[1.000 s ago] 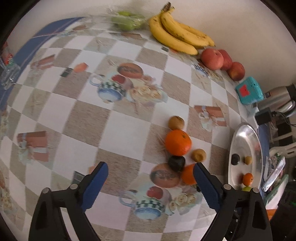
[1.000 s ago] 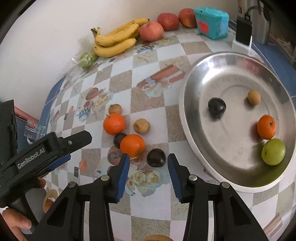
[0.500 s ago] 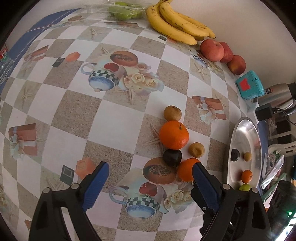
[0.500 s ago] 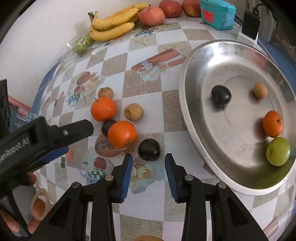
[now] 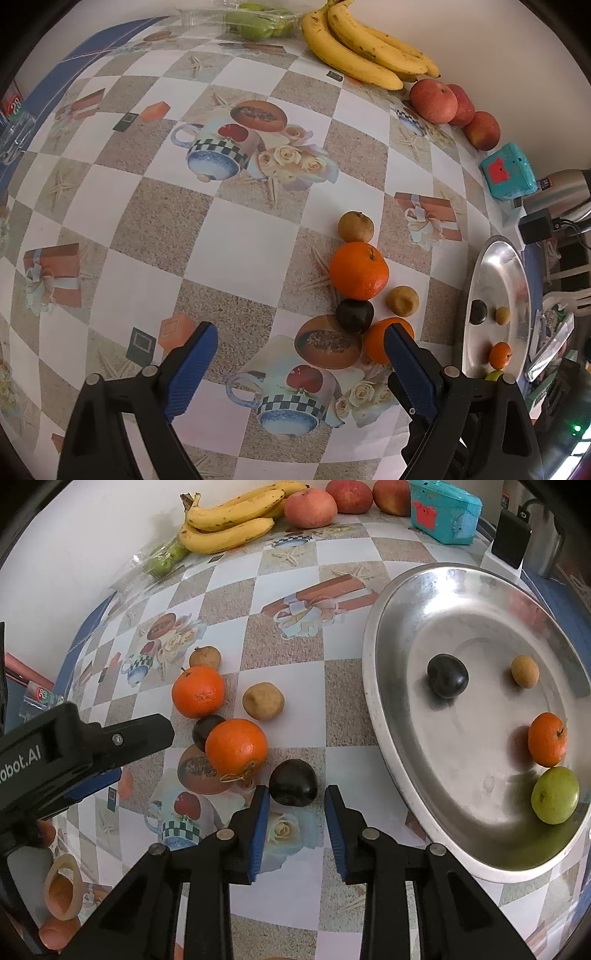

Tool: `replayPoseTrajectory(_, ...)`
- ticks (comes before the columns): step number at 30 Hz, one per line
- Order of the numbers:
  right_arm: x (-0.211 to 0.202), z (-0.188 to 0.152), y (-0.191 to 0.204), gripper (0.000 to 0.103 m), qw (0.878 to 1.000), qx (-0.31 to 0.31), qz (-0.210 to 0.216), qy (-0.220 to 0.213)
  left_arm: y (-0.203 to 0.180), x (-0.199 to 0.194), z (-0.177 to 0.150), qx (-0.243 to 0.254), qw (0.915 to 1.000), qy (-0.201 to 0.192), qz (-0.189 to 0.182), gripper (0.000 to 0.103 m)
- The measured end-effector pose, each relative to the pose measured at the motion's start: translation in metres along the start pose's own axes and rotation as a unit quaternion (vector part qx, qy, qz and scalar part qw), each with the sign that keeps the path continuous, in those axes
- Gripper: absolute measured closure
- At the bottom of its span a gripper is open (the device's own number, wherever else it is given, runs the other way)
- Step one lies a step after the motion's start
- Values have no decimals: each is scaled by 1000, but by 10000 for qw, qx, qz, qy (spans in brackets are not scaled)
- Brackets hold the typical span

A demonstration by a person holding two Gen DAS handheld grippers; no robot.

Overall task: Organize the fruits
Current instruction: 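Close the right tool on a dark plum in the fruit cluster, then grasp an orange with the left tool while the right tool holds the plum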

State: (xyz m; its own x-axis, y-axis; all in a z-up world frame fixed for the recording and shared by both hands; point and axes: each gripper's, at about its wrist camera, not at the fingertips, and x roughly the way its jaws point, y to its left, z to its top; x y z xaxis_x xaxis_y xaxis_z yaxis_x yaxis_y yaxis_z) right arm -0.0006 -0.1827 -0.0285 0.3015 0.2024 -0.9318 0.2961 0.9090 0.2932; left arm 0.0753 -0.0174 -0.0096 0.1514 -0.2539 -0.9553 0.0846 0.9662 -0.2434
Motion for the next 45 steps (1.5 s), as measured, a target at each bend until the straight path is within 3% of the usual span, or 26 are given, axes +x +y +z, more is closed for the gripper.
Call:
replayPoseTrajectory(12, -3, -1, 0, 77, 10000, 14, 75, -44, -3, 1, 0, 45, 10000, -31, 41, 10)
replayPoseTrajectory(24, -31, -1, -6, 78, 9988, 84, 265, -405, -5, -1, 0, 60, 10000, -54, 28, 10)
replayPoseTrajectory(30, -50, -1, -24, 78, 9970, 297, 231, -681, -17, 1, -5, 267, 9996, 2, -53, 17)
replayPoseTrajectory(32, -53, 0, -30, 78, 9962, 413, 203, -740, -24, 2, -7, 389, 9992, 13, -106, 29)
replayPoseTrajectory(45, -62, 2, -45, 77, 9938, 636, 324, -850, -59, 18, -18, 841, 9958, 188, -308, 47)
